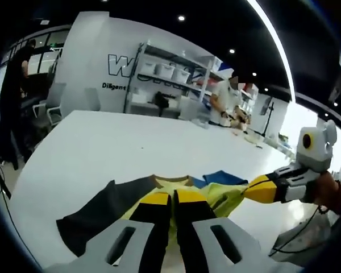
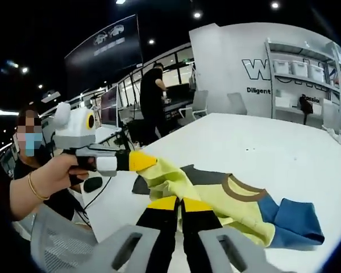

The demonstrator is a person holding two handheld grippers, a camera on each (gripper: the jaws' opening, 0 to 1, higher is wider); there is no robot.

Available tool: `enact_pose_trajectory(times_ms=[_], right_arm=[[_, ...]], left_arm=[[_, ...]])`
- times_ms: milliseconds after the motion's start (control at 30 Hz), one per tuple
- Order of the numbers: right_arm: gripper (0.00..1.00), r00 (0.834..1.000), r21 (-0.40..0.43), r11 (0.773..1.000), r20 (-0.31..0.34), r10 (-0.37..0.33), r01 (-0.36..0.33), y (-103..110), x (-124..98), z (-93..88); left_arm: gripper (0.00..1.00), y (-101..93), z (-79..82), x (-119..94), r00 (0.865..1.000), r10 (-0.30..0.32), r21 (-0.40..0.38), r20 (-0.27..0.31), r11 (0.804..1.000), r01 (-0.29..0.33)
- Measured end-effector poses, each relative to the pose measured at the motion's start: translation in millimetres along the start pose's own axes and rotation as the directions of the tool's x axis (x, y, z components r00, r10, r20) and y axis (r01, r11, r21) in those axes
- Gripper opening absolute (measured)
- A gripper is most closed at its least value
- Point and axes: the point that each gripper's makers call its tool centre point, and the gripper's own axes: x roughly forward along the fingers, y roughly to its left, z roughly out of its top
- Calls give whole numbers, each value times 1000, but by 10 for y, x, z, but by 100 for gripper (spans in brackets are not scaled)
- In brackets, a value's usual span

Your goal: Fold the garment on the visible template until the final outline fits inside the template.

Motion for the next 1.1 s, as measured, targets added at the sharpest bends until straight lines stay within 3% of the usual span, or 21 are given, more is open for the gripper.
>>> enact_pose_trajectory(times_ms=[100,167,233,267,433,533,567,600,667,800,967,1100], right_arm=[[0,1000,-21,1000,28,12,-11,59,-55,149],[0,993,-24,997,90,75,-74,179,-79,323],[0,987,45,990,105,125,-130,242,-71,372],[0,987,53,991,109,118,-124,216,-58,382],[0,993,42,994,67,100,-103,124,78,324],[0,986,31,986,33,161,-162,225,216,257],[0,980,30,979,-8,200,-200,292,304,152],[0,979,66,978,-26,200,-198,308,357,98],[0,978,60,977,-3,206,-206,354,514,65],[0,967,111,963,-38,251,-246,506,655,-73],[17,961,79,960,-53,273,-269,599,619,-199],[18,949,71,950,-69,308,-303,643,515,-317]], left_arm=[[0,5,-8,-13,1000,5,3,-1,1000,-5],[0,-7,8,-25,1000,1,5,13,1000,-2],[0,5,-11,-18,1000,6,-1,14,1000,-6],[1,14,-27,-11,1000,8,-2,14,1000,-8],[1,77,-142,0,999,34,-15,-22,999,-34],[0,153,-178,-25,997,73,-2,-35,997,-73],[0,195,-195,-38,995,90,8,-39,996,-90],[0,242,-221,-52,992,114,4,-49,993,-114],[0,317,-256,-69,988,140,12,-60,990,-140],[0,514,-208,-134,979,203,-25,-24,979,-203],[0,727,-143,-152,968,251,-41,-6,967,-251],[0,870,-121,-142,959,282,-52,-1,958,-282]])
